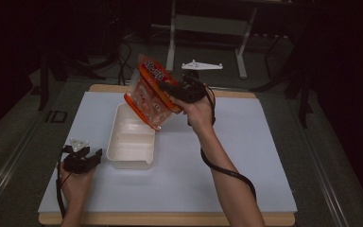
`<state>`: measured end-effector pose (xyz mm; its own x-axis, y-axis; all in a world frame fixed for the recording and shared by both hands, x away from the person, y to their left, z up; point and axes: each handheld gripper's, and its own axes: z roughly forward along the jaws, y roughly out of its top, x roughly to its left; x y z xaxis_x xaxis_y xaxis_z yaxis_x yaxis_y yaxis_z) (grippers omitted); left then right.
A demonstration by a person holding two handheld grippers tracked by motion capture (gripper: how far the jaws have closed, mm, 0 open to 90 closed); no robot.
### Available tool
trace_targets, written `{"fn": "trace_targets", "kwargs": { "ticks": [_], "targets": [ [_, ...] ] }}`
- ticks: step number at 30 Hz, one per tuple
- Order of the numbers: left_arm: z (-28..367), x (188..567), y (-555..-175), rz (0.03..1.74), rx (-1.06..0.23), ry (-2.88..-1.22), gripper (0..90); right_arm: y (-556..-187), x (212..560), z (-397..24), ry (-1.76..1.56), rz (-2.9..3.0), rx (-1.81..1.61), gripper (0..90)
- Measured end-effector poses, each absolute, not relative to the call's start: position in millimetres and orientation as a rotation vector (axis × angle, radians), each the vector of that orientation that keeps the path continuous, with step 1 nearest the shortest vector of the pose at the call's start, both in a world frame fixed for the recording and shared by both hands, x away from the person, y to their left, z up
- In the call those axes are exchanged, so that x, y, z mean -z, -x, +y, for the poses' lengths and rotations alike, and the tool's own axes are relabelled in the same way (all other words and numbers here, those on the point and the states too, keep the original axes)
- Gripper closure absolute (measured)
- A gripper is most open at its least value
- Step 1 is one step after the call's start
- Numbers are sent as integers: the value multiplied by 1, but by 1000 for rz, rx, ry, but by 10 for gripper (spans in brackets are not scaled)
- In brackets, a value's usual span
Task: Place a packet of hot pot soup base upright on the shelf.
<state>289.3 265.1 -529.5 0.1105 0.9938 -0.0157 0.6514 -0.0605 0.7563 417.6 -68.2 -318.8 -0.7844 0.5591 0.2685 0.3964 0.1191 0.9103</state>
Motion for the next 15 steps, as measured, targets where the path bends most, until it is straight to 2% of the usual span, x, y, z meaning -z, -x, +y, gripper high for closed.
{"fn": "trace_targets", "kwargs": {
  "ticks": [15],
  "targets": [
    [265, 530, -289, 1606, -714, -1776, 502, -423, 333, -50, -987, 2274, -1747, 900]
  ]
}}
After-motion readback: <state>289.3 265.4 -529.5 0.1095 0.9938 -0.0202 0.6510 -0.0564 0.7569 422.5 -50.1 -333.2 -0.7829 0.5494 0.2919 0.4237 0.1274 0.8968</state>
